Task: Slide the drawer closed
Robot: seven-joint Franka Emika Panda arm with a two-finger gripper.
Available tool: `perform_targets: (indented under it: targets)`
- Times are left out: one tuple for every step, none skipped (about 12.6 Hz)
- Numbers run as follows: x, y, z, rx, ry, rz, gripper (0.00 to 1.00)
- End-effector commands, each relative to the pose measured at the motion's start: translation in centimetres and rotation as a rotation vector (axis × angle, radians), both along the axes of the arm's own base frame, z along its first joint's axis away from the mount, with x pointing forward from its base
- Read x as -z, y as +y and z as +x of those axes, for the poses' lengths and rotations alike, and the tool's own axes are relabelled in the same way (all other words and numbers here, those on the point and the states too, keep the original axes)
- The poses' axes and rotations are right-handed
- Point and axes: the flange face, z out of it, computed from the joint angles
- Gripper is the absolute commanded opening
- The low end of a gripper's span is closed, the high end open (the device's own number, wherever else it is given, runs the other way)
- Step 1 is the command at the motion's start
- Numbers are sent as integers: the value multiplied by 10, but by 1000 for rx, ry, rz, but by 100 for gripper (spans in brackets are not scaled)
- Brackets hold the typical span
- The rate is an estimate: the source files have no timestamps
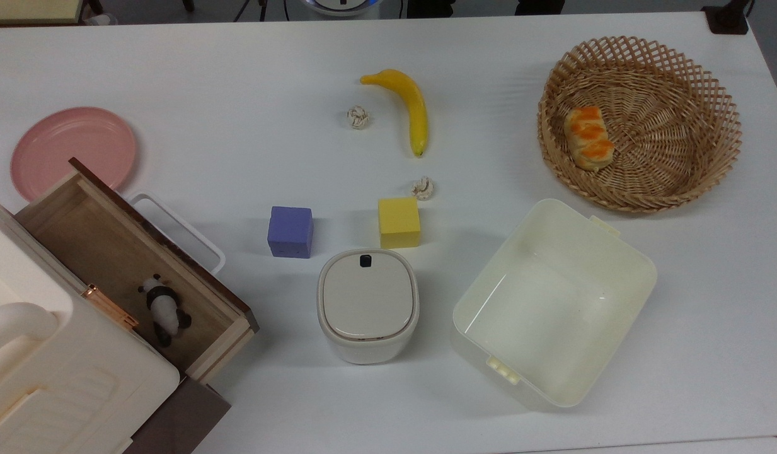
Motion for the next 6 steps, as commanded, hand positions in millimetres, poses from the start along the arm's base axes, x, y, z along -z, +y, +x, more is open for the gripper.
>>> perform_targets:
  targets:
    - [1, -6, -3, 18, -3, 9, 100]
    - [1, -8, -3, 21, -5, 10, 100]
    - [1, -8, -3, 21, -5, 10, 100]
    - [1, -10, -3, 24, -6, 10, 100]
    - [1, -10, -3, 24, -6, 10, 100]
    - [1, -10, -2, 24, -8, 10, 100]
